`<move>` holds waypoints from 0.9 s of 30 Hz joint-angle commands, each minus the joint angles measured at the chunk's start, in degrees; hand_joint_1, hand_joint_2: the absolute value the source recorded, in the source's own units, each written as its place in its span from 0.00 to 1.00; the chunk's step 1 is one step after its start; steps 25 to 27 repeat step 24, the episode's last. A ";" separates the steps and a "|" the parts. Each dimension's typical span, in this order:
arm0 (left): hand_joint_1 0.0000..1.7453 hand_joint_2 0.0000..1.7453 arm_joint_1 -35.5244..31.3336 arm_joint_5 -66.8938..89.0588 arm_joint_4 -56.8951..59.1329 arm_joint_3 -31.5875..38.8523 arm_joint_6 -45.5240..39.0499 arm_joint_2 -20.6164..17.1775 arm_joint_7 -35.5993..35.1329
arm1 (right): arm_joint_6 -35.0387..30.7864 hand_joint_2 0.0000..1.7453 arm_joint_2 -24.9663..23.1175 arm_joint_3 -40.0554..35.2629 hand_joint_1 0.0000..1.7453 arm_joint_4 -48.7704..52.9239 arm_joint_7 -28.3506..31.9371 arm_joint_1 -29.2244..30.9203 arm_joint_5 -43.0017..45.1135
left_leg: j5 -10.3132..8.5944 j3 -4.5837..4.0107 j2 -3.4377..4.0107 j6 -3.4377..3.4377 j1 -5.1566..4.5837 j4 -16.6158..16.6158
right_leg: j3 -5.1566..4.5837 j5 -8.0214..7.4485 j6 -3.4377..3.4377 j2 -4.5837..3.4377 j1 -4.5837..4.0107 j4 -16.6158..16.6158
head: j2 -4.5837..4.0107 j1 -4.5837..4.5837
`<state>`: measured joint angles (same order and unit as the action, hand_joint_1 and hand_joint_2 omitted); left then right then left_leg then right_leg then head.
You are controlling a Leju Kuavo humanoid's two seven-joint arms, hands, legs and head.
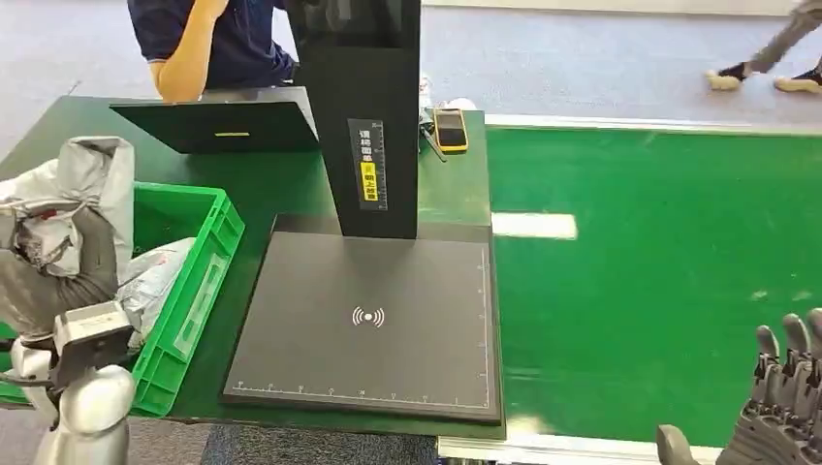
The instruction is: Moved the parcel from conveyor to table for the left to box.
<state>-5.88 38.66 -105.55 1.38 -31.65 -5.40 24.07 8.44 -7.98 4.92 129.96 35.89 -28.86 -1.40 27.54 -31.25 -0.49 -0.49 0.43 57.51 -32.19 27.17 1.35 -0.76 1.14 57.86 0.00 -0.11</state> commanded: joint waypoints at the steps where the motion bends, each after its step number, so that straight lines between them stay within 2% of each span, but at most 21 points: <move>1: 1.00 1.00 -9.80 4.60 11.62 -2.26 2.72 -1.25 -3.74 | -1.29 1.00 1.05 -2.31 0.00 -3.62 -0.87 1.63 -0.67 | -0.12 -0.04 -0.24 0.00 0.06 -0.05 | 0.09 -0.05 -0.08 0.32 -0.08 -0.10 | 0.00 0.02; 9: 1.00 1.00 -13.60 4.76 18.08 -3.75 4.20 -3.27 -4.74 | -1.90 1.00 1.08 -2.10 0.00 -5.73 -1.60 2.50 -0.47 | -0.12 0.03 -0.11 0.00 0.07 -0.11 | 0.12 -0.09 -0.10 0.20 -0.09 -0.15 | 0.00 0.02; 10: 0.54 1.00 -13.65 4.74 18.30 -3.88 4.20 -3.28 -4.72 | -1.92 1.00 0.81 -2.08 0.00 -5.55 -1.58 2.31 -0.49 | -0.07 0.05 -0.10 0.00 0.05 -0.07 | 0.12 -0.05 -0.08 0.16 -0.07 -0.10 | 0.00 0.02; 11: 0.00 1.00 -13.56 3.49 18.25 -3.72 3.84 -3.13 -4.46 | -1.68 1.00 0.38 -1.98 0.00 -5.39 -1.56 2.26 -0.58 | -0.10 0.04 -0.13 0.01 0.07 -0.11 | 0.14 -0.07 -0.11 0.22 -0.10 -0.15 | 0.00 0.00; 27: 0.00 1.00 -13.80 2.03 18.36 -3.43 3.68 -3.48 -3.91 | -0.81 1.00 0.41 -1.02 0.00 -5.93 -1.55 3.40 -0.52 | -0.09 0.00 -0.05 0.00 0.05 -0.07 | 0.06 -0.07 -0.09 0.14 -0.07 -0.10 | 0.00 0.00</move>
